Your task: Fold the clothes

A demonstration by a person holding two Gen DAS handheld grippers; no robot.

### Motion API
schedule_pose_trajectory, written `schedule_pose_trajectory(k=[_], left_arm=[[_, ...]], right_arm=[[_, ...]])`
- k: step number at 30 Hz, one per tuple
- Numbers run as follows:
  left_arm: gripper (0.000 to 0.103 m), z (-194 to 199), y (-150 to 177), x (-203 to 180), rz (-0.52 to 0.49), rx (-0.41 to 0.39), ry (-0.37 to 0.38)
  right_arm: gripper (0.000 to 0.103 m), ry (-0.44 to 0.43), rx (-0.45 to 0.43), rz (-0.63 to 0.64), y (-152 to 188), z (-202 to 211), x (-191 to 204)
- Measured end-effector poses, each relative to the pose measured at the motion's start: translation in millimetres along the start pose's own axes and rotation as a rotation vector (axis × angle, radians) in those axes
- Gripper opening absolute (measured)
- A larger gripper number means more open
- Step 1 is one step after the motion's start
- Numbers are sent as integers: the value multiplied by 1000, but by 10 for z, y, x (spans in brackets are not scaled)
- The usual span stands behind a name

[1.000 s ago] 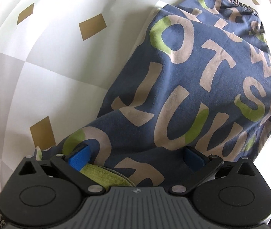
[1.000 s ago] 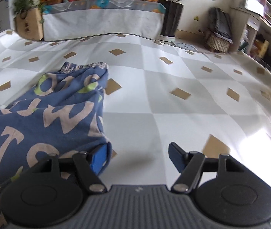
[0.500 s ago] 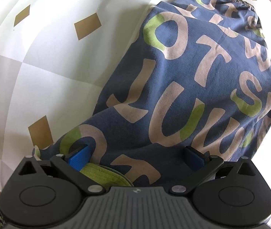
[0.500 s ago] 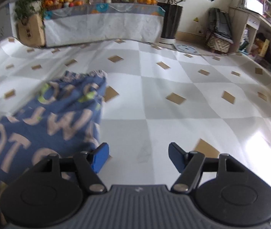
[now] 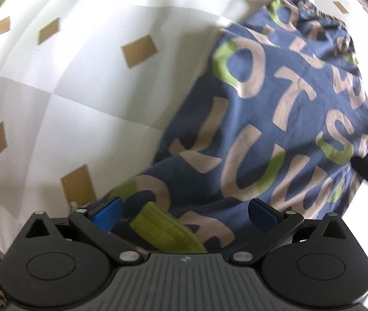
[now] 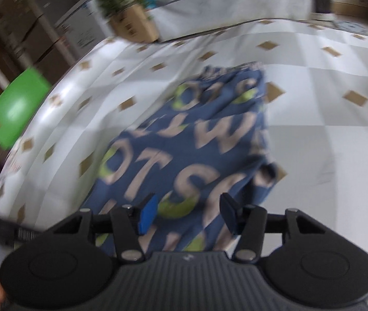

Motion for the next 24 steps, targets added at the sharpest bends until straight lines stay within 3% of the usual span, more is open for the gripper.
schedule_pose_trajectory(k=[5, 9, 12, 18, 24], left_arm=[[103, 238, -49, 93, 36, -34, 6], [103, 368, 95, 72, 26, -61, 17], [103, 415, 6, 43, 18, -67, 26], [103, 479, 16, 41, 18, -77, 29], [103, 455, -16, 50, 27, -68, 32]], right_arm=[[45, -91, 94, 30, 269, -86, 231], [44, -211, 135, -117, 431, -123, 264], [44, -269, 153, -223, 504, -174, 234], [44, -327, 146, -370, 532, -284, 148], [43, -330, 151, -351, 516, -332, 196]])
Point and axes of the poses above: each gripper's, at about its wrist camera, not at the fingertips, and z roughly against the way its jaws point, x to its left, y to its underside, the point moved 10 cm from there along -z, roughly the way its jaws point, and after that the axes turned 14 degrees about x, right-handed, at the moved point
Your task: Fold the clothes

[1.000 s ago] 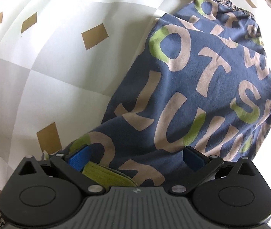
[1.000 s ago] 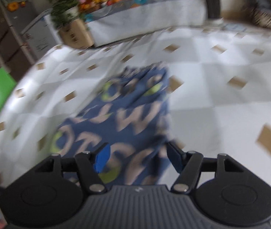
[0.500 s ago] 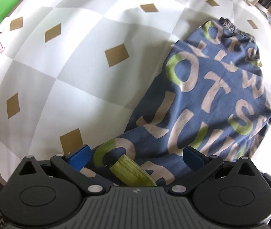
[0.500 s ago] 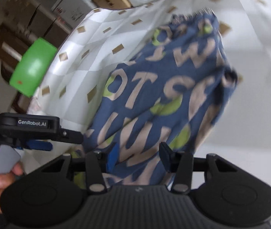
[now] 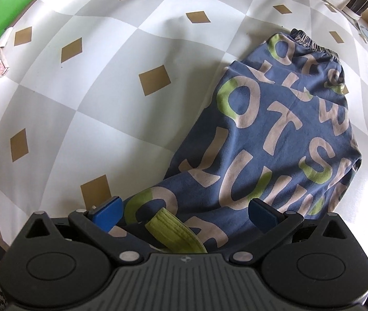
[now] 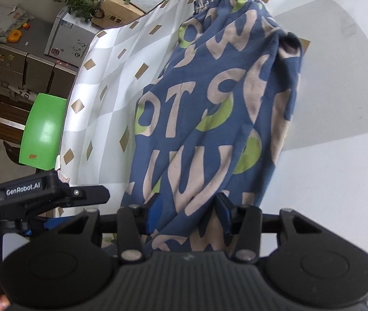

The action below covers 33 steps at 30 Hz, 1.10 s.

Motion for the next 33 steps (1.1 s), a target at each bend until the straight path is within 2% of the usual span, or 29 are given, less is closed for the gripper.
schedule_pose_trajectory(k=[5, 9, 12, 16, 20, 28, 33], left_arm=[[103, -16, -5, -29, -6, 2, -4], [103, -24, 10, -32, -7, 7, -3], [103, -32, 14, -35, -6, 10, -1], [103, -35, 18, -32, -8, 10, -5], [103, -42, 22, -31, -7, 13, -4], [103, -60, 29, -25, -6, 20, -7], [103, -59, 27, -26, -7, 20, -10]], right_arm=[[36, -14, -1, -6, -2, -31, 7], [27, -5, -14, -8, 4, -31, 5], [24, 12, -15, 0, 14, -50, 2], [24, -4, -29, -44, 14, -54, -18], [26, 17, -38, -55, 19, -49, 1], [23, 120, -65, 11, 50, -73, 87], [5, 179, -82, 18, 73, -69, 71]])
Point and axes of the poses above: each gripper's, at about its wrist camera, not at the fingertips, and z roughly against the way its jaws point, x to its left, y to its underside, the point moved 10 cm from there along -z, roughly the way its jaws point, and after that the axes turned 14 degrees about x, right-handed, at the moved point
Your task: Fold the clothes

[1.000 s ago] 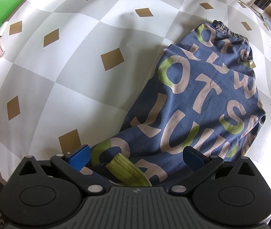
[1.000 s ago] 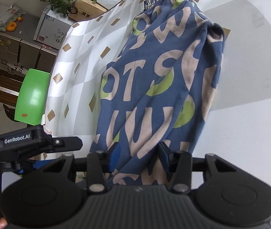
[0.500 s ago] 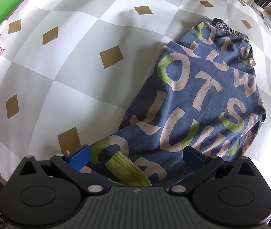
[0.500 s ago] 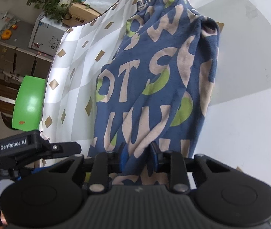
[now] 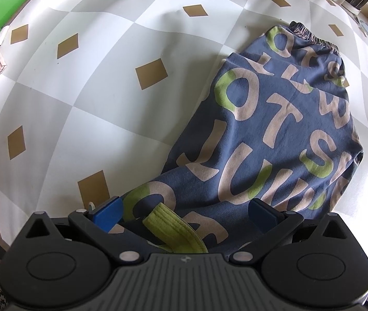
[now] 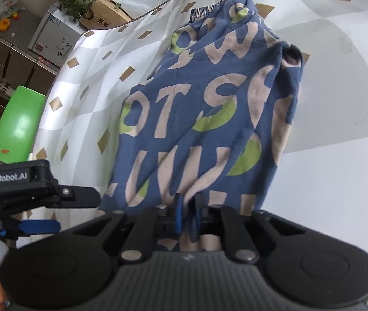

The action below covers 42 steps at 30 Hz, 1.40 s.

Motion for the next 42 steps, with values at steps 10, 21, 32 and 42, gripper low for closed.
schedule_pose_trajectory(k=[10, 21, 32, 42], left_arm=[[103, 47, 3, 32, 6, -9, 2], [103, -44, 90, -80, -38, 18, -21], [103, -187, 169, -218, -85, 40, -36], [103, -296, 214, -309, -112, 64, -44]], right_arm=[[3, -16, -56, 46, 106, 377, 147], [7, 55, -21, -64, 336, 442, -184], [25, 108, -134, 28, -13, 658, -192], [35, 75, -169, 74, -473, 550, -266]])
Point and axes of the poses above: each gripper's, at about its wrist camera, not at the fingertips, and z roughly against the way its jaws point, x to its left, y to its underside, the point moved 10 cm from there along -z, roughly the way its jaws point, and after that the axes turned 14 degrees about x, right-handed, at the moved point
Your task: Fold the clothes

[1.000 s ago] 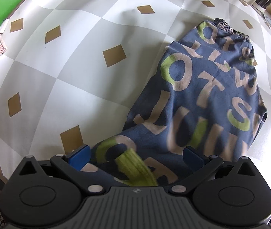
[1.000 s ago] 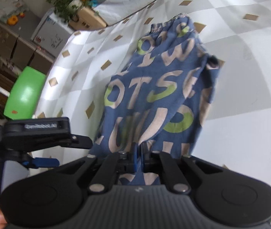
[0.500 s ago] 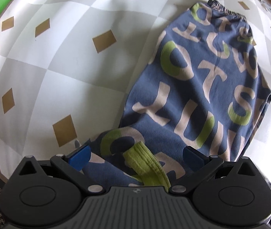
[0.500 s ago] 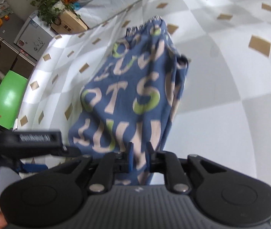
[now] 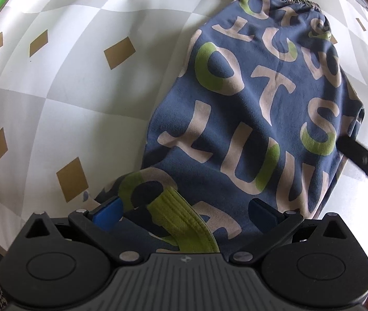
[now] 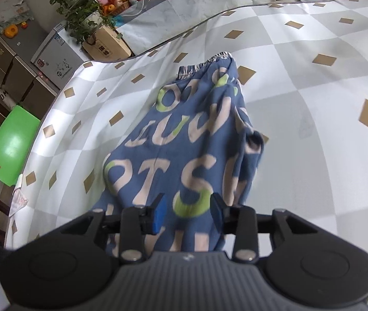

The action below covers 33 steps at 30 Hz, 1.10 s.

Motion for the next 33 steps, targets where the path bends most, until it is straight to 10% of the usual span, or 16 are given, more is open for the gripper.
schedule_pose_trajectory(k=[20, 33], left_arm=[[103, -270, 149, -73, -5, 105, 12], [103, -357, 306, -195, -50, 131, -16]], right_arm=[[40, 56, -91, 29, -539, -320, -276], [30, 281, -99, 26, -416, -183, -513]])
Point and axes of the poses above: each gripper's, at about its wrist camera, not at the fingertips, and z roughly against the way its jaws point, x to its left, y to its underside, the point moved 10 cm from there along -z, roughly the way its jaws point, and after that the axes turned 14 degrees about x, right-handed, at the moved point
